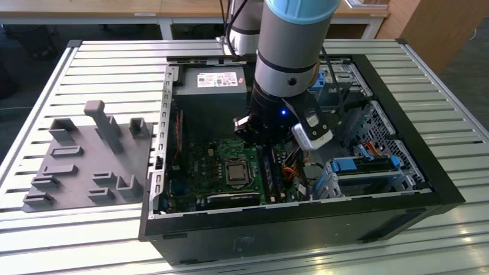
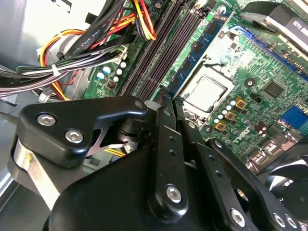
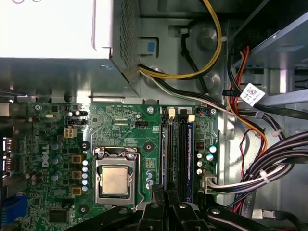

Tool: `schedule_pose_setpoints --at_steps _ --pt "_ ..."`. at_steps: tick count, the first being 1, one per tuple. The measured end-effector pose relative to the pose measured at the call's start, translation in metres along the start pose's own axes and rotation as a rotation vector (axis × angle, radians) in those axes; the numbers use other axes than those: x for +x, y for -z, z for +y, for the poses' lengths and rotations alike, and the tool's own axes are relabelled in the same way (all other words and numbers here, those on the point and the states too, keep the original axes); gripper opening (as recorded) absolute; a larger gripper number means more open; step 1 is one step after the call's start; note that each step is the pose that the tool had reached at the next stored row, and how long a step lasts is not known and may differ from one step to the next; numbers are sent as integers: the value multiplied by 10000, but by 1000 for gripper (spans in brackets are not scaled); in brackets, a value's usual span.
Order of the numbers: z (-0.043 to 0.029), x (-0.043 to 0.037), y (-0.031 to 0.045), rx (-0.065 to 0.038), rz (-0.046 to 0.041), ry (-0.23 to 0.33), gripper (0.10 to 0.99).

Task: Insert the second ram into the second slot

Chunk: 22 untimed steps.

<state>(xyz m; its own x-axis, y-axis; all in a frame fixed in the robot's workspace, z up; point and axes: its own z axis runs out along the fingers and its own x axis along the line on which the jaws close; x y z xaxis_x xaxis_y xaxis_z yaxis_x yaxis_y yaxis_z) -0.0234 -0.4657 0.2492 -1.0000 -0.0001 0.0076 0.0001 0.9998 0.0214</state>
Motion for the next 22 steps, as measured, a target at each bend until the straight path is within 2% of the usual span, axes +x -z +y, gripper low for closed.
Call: schedule_pose_setpoints --at_steps 14,22 --pt "-1 0 -31 14 0 0 137" --pt "8 -7 -92 15 3 -50 137"
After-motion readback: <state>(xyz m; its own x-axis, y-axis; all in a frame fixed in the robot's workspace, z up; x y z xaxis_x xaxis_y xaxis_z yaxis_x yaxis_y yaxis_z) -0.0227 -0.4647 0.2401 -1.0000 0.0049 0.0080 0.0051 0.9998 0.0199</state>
